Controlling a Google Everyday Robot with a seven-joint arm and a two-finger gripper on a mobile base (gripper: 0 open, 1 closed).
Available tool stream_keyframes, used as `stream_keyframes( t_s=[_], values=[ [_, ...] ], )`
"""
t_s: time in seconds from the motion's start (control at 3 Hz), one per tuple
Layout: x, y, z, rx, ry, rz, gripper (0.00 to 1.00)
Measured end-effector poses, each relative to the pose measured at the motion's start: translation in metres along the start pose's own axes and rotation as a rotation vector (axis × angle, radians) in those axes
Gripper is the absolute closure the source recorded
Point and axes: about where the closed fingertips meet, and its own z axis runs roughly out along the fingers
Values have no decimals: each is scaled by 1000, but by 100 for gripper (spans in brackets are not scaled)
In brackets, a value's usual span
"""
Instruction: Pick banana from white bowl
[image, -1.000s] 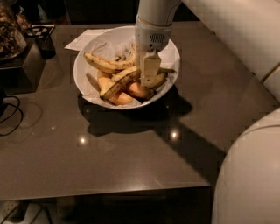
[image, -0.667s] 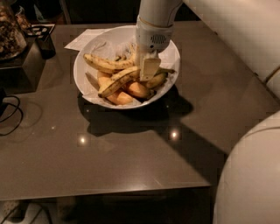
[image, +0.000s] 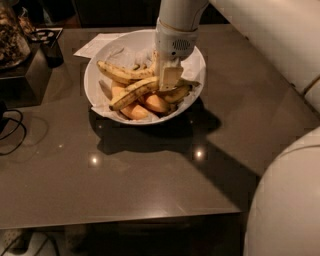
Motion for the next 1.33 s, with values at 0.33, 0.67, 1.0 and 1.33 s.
stream_keyframes(
  t_s=[0.33,0.67,1.0,1.33],
  values=[
    [-4,-5,-4,34,-13,0,100],
    [-10,-2,-22,76,-46,15,100],
    [-13,6,-36,101,-83,26,100],
    [-9,17,-43,134,-124,43,100]
  ],
)
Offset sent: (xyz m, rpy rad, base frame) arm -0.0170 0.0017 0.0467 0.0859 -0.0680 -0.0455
